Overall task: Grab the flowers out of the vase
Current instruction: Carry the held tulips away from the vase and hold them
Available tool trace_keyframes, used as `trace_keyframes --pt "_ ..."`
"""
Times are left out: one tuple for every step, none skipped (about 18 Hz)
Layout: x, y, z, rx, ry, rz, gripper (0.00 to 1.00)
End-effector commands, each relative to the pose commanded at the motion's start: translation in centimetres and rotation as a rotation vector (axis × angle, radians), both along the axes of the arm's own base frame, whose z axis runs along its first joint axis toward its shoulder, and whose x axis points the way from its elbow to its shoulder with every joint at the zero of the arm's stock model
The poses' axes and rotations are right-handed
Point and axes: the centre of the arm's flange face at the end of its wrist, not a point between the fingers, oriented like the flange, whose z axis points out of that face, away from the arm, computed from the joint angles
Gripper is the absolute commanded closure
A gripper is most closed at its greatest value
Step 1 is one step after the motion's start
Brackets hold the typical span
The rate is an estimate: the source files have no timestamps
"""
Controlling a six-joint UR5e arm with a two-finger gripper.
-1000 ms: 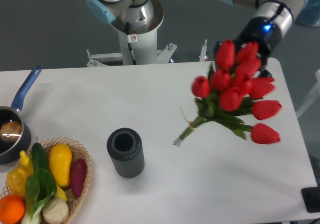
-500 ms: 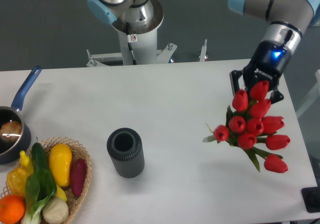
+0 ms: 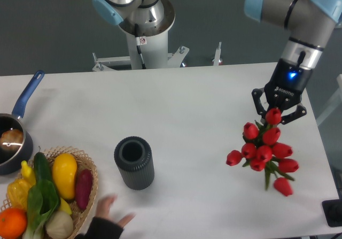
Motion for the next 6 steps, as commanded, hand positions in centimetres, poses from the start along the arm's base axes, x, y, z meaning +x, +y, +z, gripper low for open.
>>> trace_keyframes --pt "0.1 0.4 -0.5 -0.045 0.01 -0.019 1.0" --pt "0.1 0.2 -1.0 -0.085 0.014 -0.035 1.0" --pt "-0.1 0.1 -1.4 -0.121 0.025 -0.064 1.0" --pt "-0.1 0.1 -1.8 -0.154 0.042 -0.107 1.0" --pt "0.0 0.2 -2.0 -0.185 0.056 -0.136 1.0" --pt "-0.1 0.1 -2.4 -0.207 0.053 -0.143 1.0"
